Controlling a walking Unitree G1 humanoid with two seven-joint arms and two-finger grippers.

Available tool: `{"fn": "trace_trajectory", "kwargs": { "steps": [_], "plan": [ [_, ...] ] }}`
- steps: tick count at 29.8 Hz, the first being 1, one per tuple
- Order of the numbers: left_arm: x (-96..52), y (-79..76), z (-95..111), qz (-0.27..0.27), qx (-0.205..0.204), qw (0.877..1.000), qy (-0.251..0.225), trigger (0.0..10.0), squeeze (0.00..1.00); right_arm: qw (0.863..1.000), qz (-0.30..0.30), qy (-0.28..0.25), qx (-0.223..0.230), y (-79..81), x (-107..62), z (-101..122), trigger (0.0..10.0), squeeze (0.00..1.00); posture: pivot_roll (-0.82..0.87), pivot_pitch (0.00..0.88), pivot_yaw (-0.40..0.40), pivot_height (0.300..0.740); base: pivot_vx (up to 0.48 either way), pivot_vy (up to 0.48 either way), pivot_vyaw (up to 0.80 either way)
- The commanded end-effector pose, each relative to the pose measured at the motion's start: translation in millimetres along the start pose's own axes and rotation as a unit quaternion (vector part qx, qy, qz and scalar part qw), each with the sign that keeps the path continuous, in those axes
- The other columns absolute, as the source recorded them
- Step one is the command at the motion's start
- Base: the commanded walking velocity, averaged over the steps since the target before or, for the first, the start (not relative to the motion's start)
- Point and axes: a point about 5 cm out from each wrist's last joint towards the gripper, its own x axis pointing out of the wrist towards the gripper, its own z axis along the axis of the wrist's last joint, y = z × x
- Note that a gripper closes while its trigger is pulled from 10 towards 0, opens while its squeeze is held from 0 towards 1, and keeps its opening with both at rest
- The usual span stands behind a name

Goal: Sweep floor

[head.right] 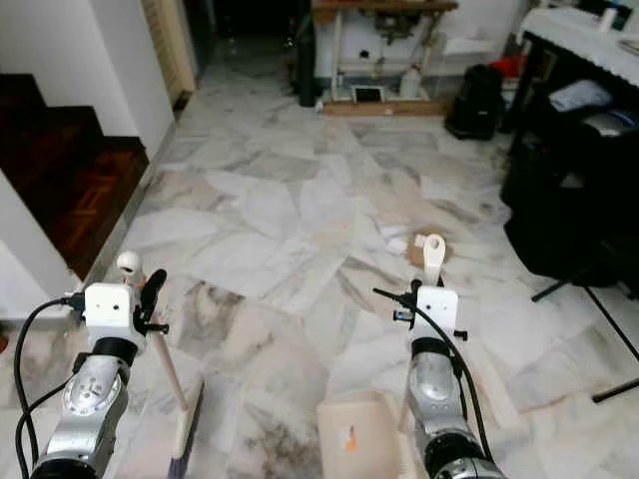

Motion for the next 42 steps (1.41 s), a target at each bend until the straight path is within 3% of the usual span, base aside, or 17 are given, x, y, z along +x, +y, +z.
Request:
{"fn": "trace_trajectory", "kwargs": {
  "steps": [1,7,42],
  "plan": [
    [2.7,3.8,6.0,0.008,0.009,1.0,-0.014,10.0,0.0,0.999,0.005,-0.033,0.001,4.2,7.3,15.5,10.0,0.0,0.08,0.0,-0.018,0.74,0.375,0.0,0.0],
    [3.1,3.3,6.5,0.011,0.008,1.0,-0.015,10.0,0.0,0.999,0.009,-0.04,-0.004,4.0,6.7,16.4,10.0,0.0,0.08,0.0,-0.023,0.74,0.374,0.0,0.58],
    [1.2,-0.7,4.5,0.018,0.002,1.0,-0.014,10.0,0.0,0.999,0.024,-0.048,0.009,3.8,8.8,20.9,10.0,0.0,0.07,0.0,-0.033,0.74,0.374,0.0,0.0]
  ]
}}
